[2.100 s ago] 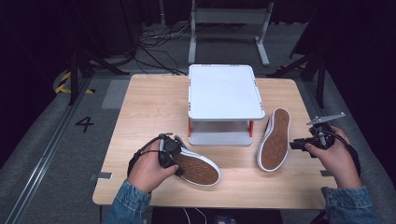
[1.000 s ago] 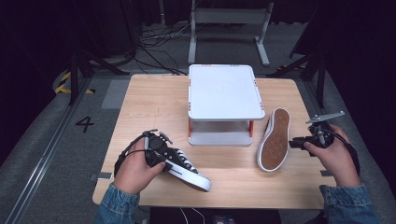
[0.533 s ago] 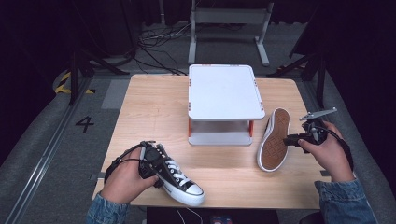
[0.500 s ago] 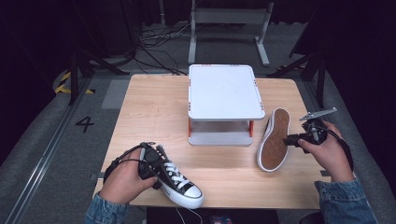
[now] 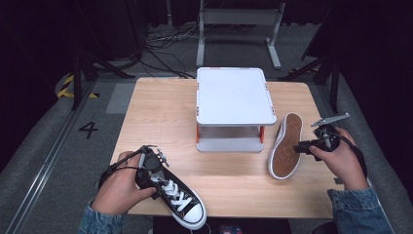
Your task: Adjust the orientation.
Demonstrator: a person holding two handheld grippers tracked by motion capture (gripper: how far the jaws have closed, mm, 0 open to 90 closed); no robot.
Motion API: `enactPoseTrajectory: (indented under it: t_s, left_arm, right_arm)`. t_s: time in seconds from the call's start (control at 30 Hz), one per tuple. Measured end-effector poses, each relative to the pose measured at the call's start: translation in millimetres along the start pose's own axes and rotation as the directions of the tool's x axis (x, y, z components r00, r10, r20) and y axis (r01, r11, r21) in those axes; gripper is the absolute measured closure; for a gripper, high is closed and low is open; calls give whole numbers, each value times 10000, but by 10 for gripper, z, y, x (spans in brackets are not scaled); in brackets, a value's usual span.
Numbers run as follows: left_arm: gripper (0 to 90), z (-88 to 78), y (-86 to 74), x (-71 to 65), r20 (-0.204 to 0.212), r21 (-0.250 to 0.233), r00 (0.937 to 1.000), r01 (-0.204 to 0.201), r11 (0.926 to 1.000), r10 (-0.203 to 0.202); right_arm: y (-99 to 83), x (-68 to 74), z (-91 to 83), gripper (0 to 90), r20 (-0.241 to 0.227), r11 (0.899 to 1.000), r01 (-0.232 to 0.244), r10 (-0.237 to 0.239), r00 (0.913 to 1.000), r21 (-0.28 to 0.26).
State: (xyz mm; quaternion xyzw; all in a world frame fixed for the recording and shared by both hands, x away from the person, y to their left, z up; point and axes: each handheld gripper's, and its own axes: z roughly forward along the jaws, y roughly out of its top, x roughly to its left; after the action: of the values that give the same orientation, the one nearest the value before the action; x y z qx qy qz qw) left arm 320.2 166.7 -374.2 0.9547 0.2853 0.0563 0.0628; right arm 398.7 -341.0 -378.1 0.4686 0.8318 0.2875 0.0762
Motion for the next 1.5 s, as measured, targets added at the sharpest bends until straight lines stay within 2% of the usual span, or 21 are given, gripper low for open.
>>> enactPoseTrajectory:
  t_s: [0.07, 0.1, 0.2, 0.23, 0.27, 0.3, 0.33, 0.37, 0.43, 0.53, 0.63, 0.7, 0.73, 0.83, 0.9, 0.97, 1.03, 1.1, 1.3, 1.43, 1.5]
  left_arm:
    - [170, 108, 34, -21, 571, 258, 9961, -685, 9973, 669]
    - [179, 108, 34, -21, 571, 258, 9961, -685, 9973, 669]
    - [226, 268, 112, -62, 1513, 887, 9765, -1684, 9817, 1538]
    - [294, 268, 112, -62, 1513, 887, 9765, -1684, 9817, 1538]
    - [294, 301, 131, -61, 1883, 1124, 9684, -1866, 9760, 1635]
    - [348, 321, 141, -56, 1956, 1242, 9655, -1984, 9722, 1721]
    - [500, 325, 144, -49, 2054, 1385, 9618, -2114, 9675, 1807]
    - [500, 317, 149, -37, 2033, 1415, 9589, -2287, 9632, 1978]
    - [627, 287, 151, -19, 2070, 1458, 9542, -2486, 9576, 2162]
    - [744, 208, 186, -74, 1981, 1569, 9552, -2523, 9548, 2198]
    - [802, -7, 215, -125, 1889, 570, 9546, -2447, 9679, 2302]
    - [850, -98, 233, -128, 1842, 47, 9583, -2231, 9748, 2184]
    - [859, -130, 250, -119, 1807, -244, 9661, -1829, 9828, 1843]
    - [863, -151, 270, -43, 1641, -571, 9800, -1044, 9929, 1125]
    - [862, -176, 254, 73, 1109, -557, 9934, -235, 9982, 296]
    - [862, -205, 220, 183, 555, -835, 9965, 677, 9942, -632]
    - [865, -225, 198, 283, 268, -1160, 9884, 1514, 9816, -1493]
    - [866, -214, 192, 388, 13, -1481, 9693, 2434, 9586, -2459]
    - [866, -51, 337, 577, -768, -1169, 9407, 3208, 9399, -3306]
    - [865, -19, 394, 641, -1082, -1278, 9104, 3855, 9138, -3992]
    - [865, -18, 415, 649, -1089, -1294, 9065, 3939, 9100, -4079]
  right_arm:
    - [-1, 15, 2, 643, -53, 10000, 32, -32, 10000, -15]
    - [-1, 15, 2, 643, -53, 10000, 32, -32, 10000, -15]
    - [-17, 17, 2, 639, -141, 10000, 61, -62, 9999, -44]
    - [-17, 17, 2, 639, -141, 10000, 61, -62, 9999, -44]
    - [-22, 12, 4, 639, -138, 10000, 54, -54, 9999, -42]
    - [-30, 7, 6, 639, -143, 10000, 40, -40, 9999, -32]
    - [-36, 4, 6, 639, -144, 10000, 34, -35, 9999, -19]
    - [-42, -1, 2, 640, -170, 10000, 27, -27, 9999, -1]
    - [-58, -8, -8, 641, -165, 10000, -7, 7, 9999, -12]
    - [-78, -19, -24, 641, -128, 10000, -38, 38, 9999, -33]
    - [-93, -18, -69, 646, 58, 9996, 32, -31, 10000, -264]
    - [-104, -7, -118, 652, 185, 9989, 61, -53, 9998, -454]
    - [-107, -6, -126, 652, 216, 9988, 65, -54, 9998, -485]
    - [-141, -13, -159, 654, 297, 9984, -1, 18, 9996, -568]
    - [-170, -27, -175, 655, 352, 9983, -79, 99, 9993, -580]
    - [-204, -47, -207, 657, 492, 9978, -96, 129, 9987, -659]
    - [-228, -54, -233, 660, 570, 9970, -151, 195, 9982, -765]
    - [-252, -54, -249, 661, 653, 9963, -188, 244, 9976, -844]
    - [-329, -48, -280, 659, 761, 9960, -326, 389, 9963, -829]
    - [-377, -61, -318, 660, 847, 9952, -418, 494, 9952, -889]
    - [-397, -75, -322, 660, 888, 9954, -448, 523, 9947, -849]
